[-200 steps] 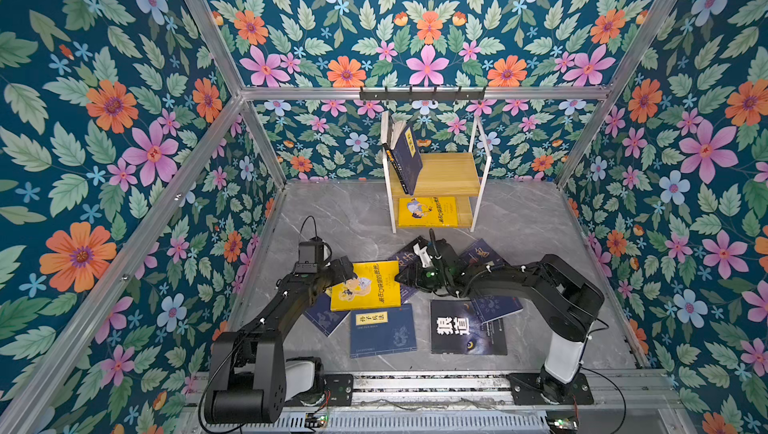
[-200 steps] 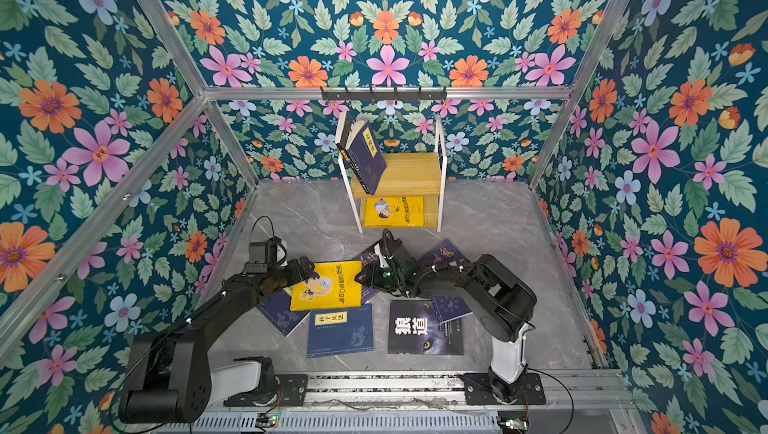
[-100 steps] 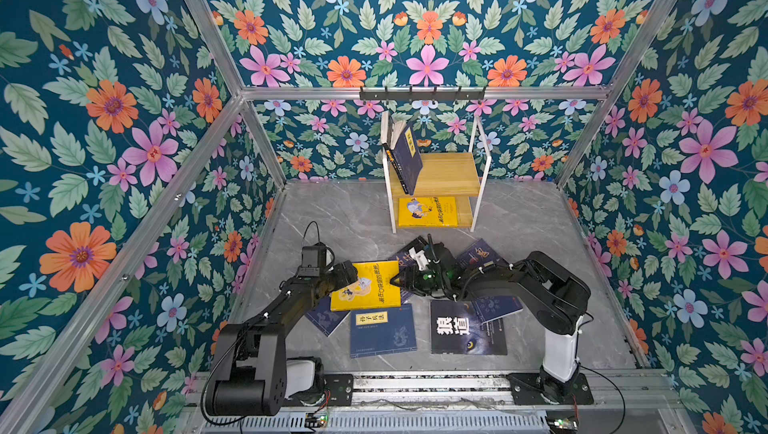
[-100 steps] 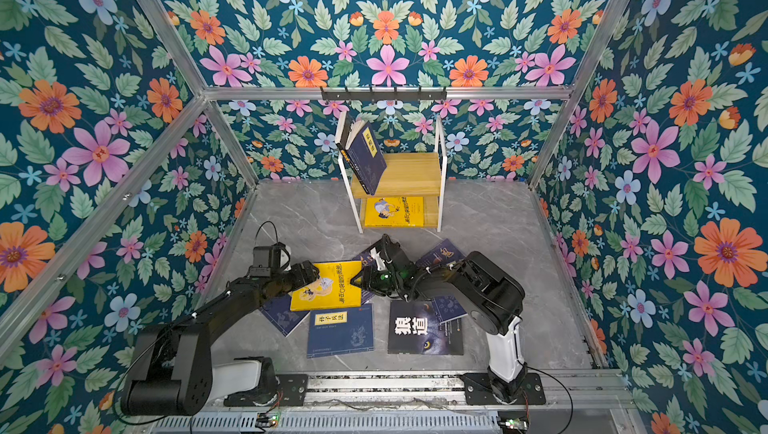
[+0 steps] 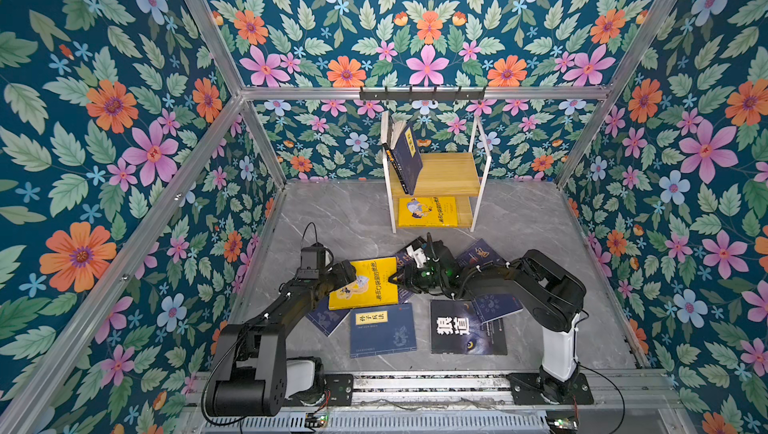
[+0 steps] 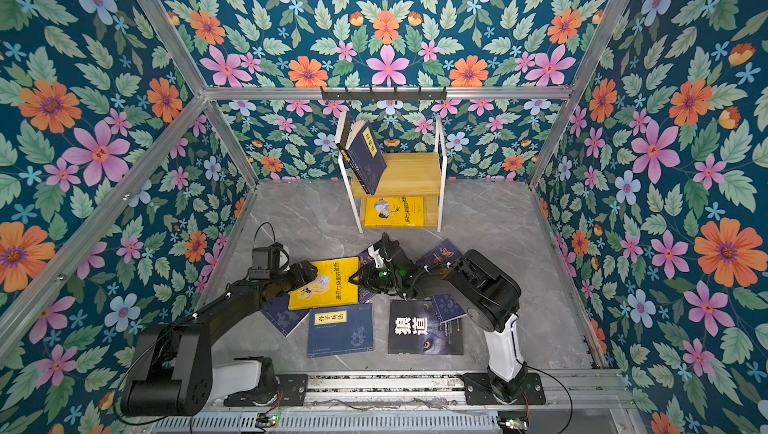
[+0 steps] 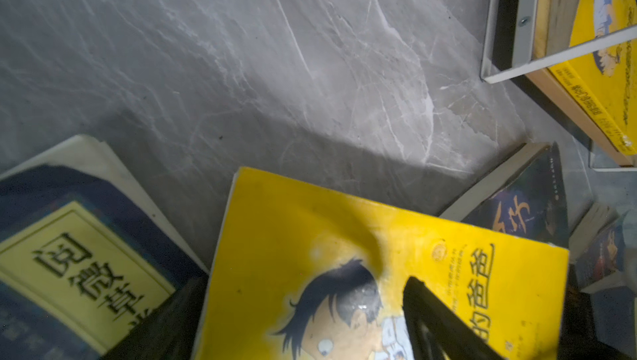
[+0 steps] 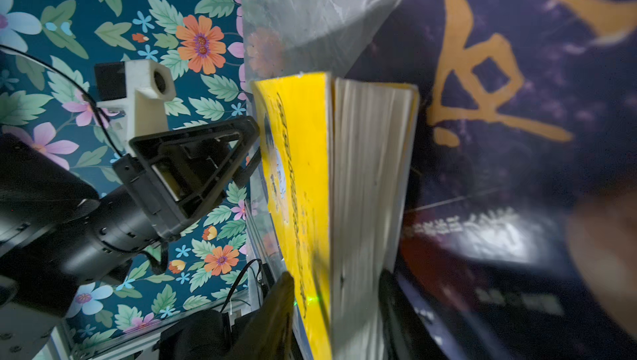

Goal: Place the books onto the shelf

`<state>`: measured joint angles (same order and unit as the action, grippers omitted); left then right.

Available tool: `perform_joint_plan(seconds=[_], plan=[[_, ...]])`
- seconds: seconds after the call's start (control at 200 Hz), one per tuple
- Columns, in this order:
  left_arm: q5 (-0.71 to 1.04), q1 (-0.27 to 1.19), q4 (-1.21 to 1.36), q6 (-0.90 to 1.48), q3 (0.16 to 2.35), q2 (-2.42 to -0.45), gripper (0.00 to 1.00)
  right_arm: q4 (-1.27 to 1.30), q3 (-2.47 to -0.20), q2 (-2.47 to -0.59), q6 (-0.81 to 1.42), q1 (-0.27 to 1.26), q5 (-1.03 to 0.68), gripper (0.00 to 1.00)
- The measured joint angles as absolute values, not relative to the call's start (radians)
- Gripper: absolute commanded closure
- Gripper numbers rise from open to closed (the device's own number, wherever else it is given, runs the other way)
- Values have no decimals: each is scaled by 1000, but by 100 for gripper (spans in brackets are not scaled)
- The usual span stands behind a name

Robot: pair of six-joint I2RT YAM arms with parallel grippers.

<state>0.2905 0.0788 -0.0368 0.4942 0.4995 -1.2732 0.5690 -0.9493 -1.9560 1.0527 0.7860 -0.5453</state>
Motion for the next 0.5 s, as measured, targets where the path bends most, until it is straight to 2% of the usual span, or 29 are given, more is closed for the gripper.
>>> perform_joint_plan(seconds=[0.28, 0.5], plan=[[304, 80, -31, 517, 495, -1269, 10, 633, -910, -1919, 1079, 781, -574, 62], [314, 80, -22, 525, 498, -1278, 11, 671, -897, -1903, 1096, 776, -577, 55]])
